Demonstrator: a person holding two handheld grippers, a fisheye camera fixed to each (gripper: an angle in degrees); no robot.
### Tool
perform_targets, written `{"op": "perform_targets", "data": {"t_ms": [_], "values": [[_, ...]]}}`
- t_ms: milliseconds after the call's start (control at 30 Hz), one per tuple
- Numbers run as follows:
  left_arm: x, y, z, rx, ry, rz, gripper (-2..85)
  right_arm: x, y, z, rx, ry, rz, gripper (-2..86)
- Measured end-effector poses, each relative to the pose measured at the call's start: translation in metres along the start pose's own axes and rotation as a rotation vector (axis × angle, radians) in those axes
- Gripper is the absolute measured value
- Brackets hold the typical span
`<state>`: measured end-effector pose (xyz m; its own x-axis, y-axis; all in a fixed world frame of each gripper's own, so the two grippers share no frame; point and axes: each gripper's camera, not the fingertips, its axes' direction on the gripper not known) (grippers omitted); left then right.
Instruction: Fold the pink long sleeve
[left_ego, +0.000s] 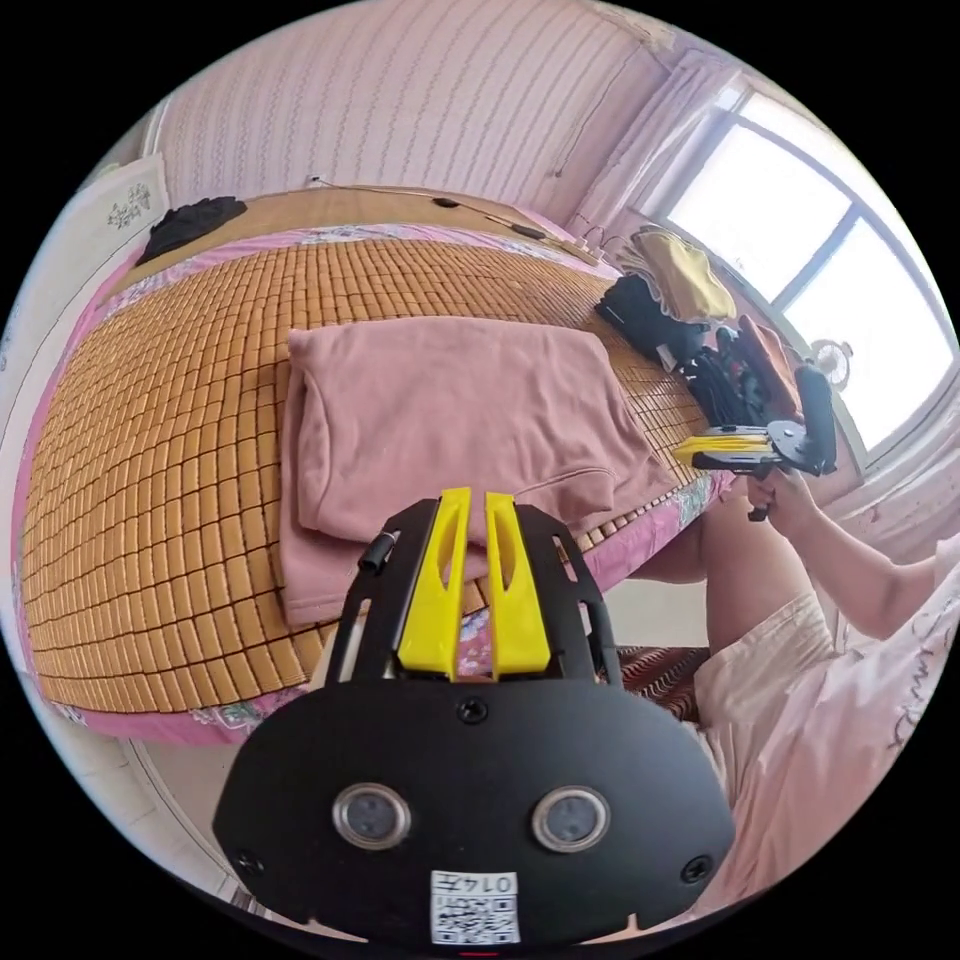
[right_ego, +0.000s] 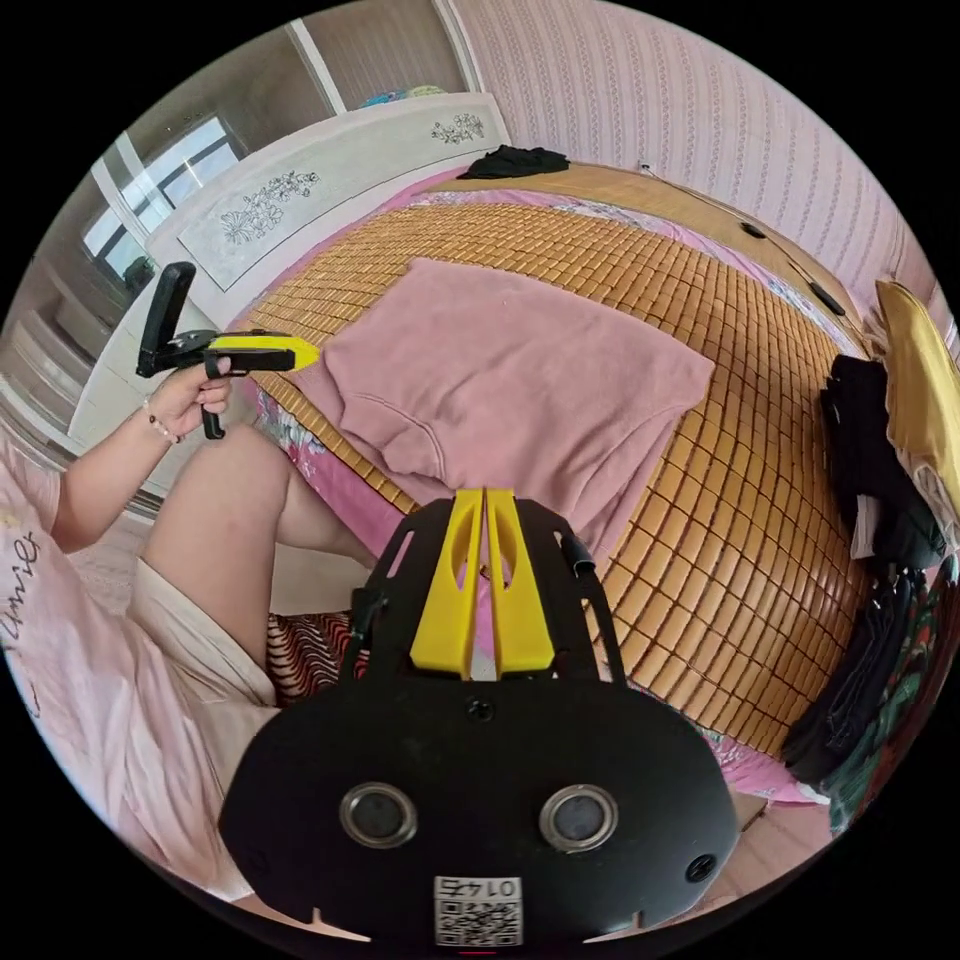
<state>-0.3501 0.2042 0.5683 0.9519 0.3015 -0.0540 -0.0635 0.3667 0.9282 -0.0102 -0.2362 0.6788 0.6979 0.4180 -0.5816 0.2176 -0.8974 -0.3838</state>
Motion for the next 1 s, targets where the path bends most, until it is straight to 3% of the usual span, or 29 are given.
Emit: {"op": "perform_targets", "data": {"t_ms": [167, 300, 567, 633, 833, 1000], "values": [[0.059, -0.005, 0.05, 0.055, 0.018, 0.065, -0.2, -0.048, -0.087, 0.037, -0.124, 0.076, -0.152, -0.1], [0.078, 0.008, 0.104, -0.159, 0.018, 0.2, -0.9, -0.061, -0.162, 0.064, -0.21, 0.1, -0.225, -0.2], [0.092, 0.029, 0.105, -0.136, 0.092, 0.318, -1.0, -0.064, -0.296, 0.178, -0.452, 0.292, -0.231, -0.4], [0.097, 0.033, 0.105, -0.134, 0.098, 0.334, -1.0, -0.054, -0.303, 0.211, -0.543, 0.278, -0.199, -0.4], [0.111, 0.042, 0.108, -0.151, 0.125, 0.382, -1.0, -0.047, -0.325, 0.202, -0.663, 0.188, -0.312, -0.4], [0.135, 0.053, 0.109, -0.168, 0.077, 0.433, -1.0, -0.022, -0.335, 0.196, -0.589, 0.26, -0.25, -0.5]]}}
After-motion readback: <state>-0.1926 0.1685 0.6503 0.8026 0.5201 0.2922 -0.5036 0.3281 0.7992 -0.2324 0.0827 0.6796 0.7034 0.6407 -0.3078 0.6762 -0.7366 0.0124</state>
